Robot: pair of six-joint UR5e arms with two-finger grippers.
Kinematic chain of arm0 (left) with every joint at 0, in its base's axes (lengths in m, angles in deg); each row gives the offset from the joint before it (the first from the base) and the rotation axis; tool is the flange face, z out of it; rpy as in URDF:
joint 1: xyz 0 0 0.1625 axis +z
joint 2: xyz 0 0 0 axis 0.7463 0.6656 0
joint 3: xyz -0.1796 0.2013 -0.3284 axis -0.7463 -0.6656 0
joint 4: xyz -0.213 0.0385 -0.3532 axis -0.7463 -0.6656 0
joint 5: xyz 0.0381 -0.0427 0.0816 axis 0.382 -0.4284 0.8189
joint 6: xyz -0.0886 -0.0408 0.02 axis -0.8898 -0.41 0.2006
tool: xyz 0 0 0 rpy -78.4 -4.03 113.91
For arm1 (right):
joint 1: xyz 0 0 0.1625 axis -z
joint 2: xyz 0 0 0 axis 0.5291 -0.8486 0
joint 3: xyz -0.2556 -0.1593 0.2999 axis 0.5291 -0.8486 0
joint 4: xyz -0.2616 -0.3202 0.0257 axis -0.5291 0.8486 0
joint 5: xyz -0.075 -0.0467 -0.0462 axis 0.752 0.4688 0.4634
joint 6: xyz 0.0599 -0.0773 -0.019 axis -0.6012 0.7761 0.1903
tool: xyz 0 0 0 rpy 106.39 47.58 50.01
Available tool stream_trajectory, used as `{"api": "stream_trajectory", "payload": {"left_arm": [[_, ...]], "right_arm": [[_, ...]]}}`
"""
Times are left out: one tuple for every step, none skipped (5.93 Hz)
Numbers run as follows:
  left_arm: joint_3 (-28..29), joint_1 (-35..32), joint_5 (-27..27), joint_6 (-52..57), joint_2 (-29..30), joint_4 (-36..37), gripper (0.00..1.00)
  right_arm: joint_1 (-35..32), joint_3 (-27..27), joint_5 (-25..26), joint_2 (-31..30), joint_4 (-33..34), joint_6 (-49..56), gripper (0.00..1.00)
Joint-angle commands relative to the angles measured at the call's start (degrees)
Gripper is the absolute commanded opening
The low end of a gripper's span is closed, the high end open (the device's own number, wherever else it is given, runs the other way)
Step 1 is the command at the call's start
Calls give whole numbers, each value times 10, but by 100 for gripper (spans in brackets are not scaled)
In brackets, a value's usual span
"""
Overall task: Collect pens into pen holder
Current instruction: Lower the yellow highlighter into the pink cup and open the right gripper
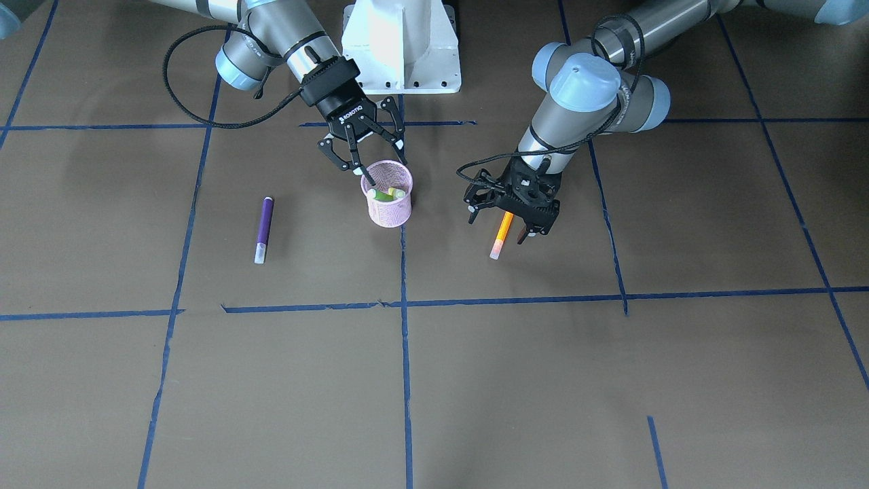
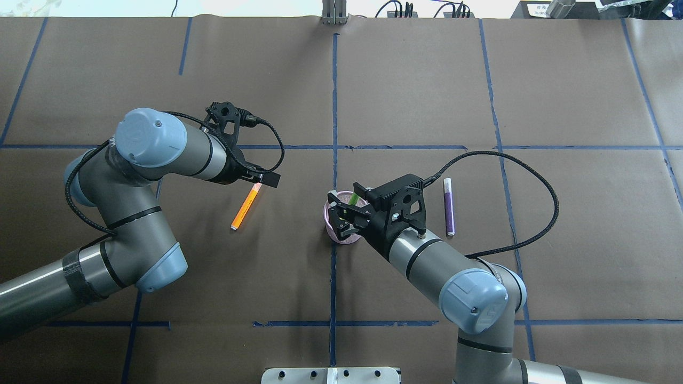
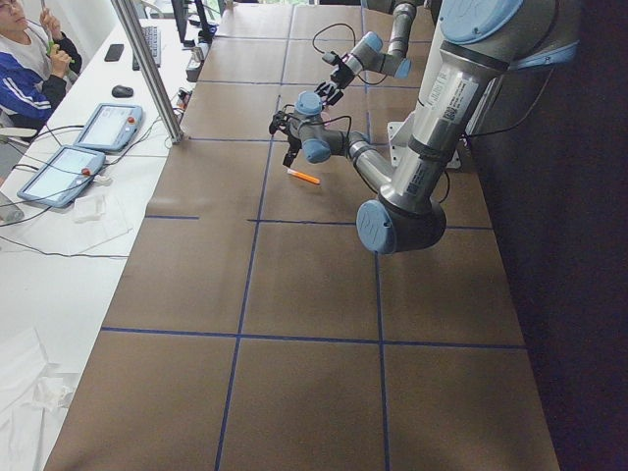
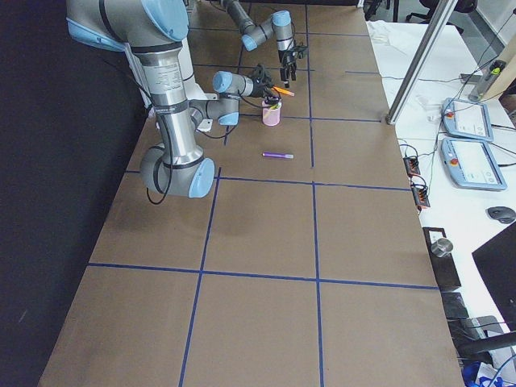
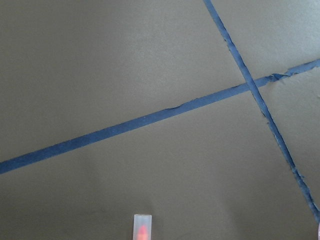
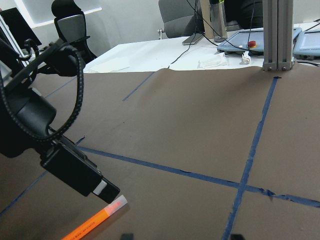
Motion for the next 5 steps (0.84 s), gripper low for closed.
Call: {"api": "stream_trajectory", "payload": {"left_arm": [[7,3,-1,1,7,3,98],[22,3,-3,2,17,6,98],[31,4,-12,2,29,30,97],[32,4,-23,2,50,86,96],[38,3,-25,2,54,97,95]], "right_arm": [[-23,77,-48,-2,93,-6,100],[-46,108,-88,-3,161,-20,100],[-97,126,-182,-3,226,-56,100],[-155,167,-282,-4,352,-60,100],[-209,179,-375,-2,424,-60,100]]}}
